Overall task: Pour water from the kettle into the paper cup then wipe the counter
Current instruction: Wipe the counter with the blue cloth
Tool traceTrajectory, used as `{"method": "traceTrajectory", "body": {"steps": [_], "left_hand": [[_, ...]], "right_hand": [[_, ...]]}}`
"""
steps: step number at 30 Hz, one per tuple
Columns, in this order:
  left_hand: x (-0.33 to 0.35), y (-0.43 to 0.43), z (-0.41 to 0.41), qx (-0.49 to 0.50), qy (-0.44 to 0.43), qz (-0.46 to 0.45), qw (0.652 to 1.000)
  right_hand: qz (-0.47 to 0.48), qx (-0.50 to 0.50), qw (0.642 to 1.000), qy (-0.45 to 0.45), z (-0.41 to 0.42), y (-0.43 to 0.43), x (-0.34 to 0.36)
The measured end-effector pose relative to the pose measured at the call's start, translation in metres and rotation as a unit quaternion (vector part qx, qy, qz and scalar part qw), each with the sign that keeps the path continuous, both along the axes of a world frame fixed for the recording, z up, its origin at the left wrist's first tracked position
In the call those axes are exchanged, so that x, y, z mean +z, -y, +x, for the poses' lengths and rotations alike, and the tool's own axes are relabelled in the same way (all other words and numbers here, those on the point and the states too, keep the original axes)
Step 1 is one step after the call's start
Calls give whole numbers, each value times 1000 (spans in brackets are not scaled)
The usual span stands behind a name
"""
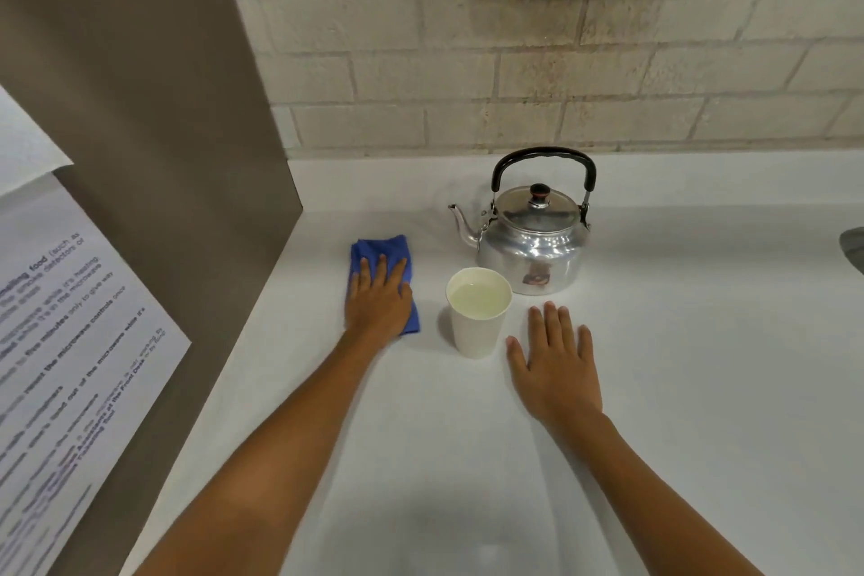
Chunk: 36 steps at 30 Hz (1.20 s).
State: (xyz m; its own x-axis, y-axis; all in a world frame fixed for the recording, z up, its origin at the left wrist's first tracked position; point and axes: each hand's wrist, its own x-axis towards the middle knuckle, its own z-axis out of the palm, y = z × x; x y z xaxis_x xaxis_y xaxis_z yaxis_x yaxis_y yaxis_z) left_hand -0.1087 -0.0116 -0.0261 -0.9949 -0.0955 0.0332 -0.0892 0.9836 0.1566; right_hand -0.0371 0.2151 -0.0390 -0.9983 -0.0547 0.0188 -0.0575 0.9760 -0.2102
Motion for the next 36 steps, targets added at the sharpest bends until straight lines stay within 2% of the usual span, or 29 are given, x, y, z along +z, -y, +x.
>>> {"method": "traceTrajectory", "body": {"steps": [3, 6, 8, 10, 12, 14, 17, 20, 22, 24, 26, 30, 33, 36], "left_hand": [[-11, -19, 38, -61, -6, 21, 998], [-22, 4, 89, -131, -58, 56, 988], [-21, 28, 103, -119, -70, 77, 987], [-15, 37, 97, -64, -51, 64, 995], [-7, 20, 87, 14, -34, 41, 998], [-4, -7, 91, 47, -23, 37, 998], [-19, -24, 137, -30, -49, 68, 996], [-23, 2, 181, -90, -75, 103, 988], [-18, 16, 178, -30, -62, 103, 992], [-10, 6, 164, 61, -41, 52, 996], [-4, -25, 159, 91, -22, 34, 995], [-19, -80, 203, -21, -33, 69, 997], [-20, -61, 223, -97, -39, 71, 992], [-10, -29, 209, -32, -31, 66, 997]], "right_hand": [[4, 1, 1000, -9, 0, -2, 1], [5, 3, 1000, -8, 1, -1, 1], [-1, 3, 1000, -8, 1, -1, 1], [-2, 3, 1000, -13, 1, -1, 1], [3, 4, 1000, -16, 2, -1, 0], [2, 4, 1000, -17, 2, -2, -1], [7, 7, 1000, -21, 1, -3, -2], [5, 5, 1000, -15, 2, -3, -1], [6, 6, 1000, -18, 2, -2, 0], [12, 7, 1000, -10, 2, -2, 1], [13, 7, 1000, -2, 2, -1, 1], [8, 9, 1000, -1, 0, -3, 0], [1, 11, 1000, -1, 1, -3, 0], [1, 11, 1000, -6, 2, -4, 0]]}}
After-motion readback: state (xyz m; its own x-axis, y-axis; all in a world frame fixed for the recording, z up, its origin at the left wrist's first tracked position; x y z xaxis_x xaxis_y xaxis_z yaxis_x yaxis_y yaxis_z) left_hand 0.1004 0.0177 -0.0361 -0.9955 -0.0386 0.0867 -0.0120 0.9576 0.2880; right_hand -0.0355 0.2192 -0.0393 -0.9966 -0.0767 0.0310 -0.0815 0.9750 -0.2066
